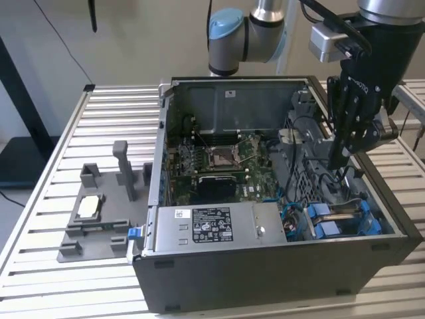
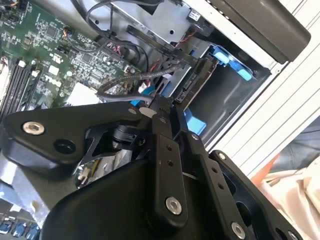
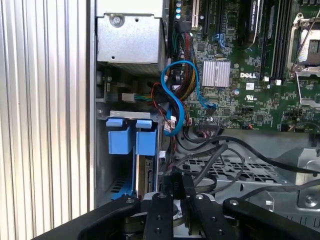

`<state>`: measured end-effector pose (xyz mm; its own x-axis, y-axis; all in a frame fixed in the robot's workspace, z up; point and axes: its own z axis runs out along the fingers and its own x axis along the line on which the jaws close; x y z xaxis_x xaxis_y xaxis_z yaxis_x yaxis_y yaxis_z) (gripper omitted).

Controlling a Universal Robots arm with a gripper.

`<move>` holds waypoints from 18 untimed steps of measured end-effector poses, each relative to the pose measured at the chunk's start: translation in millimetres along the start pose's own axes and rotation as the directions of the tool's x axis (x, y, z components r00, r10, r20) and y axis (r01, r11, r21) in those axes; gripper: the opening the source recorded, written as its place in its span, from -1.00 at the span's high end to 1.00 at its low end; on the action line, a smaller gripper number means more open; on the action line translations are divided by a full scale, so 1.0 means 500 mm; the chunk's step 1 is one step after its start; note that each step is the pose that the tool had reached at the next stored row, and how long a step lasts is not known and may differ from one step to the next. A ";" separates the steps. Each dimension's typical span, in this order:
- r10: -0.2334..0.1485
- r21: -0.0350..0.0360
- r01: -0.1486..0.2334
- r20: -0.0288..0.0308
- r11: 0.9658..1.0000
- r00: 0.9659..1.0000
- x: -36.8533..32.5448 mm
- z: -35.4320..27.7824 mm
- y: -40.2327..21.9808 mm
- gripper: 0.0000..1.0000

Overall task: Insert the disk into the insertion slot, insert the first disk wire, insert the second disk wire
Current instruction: 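Insert the first disk wire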

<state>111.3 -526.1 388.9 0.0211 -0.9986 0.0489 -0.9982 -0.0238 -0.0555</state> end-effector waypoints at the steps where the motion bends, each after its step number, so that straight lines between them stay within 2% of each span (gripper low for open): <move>1: 0.000 0.000 0.000 -0.001 1.000 1.000 0.000 0.000 0.000 0.62; 6: 0.000 -0.001 0.000 -0.002 1.000 1.000 0.000 0.000 0.000 0.62; 12: -0.001 -0.008 0.001 -0.003 1.000 1.000 0.006 0.004 -0.003 0.62; 18: -0.001 -0.012 0.001 -0.003 1.000 1.000 0.015 0.011 -0.010 0.62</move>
<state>117.0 -533.5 384.2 0.0217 -0.9984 0.0519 -0.9988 -0.0240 -0.0438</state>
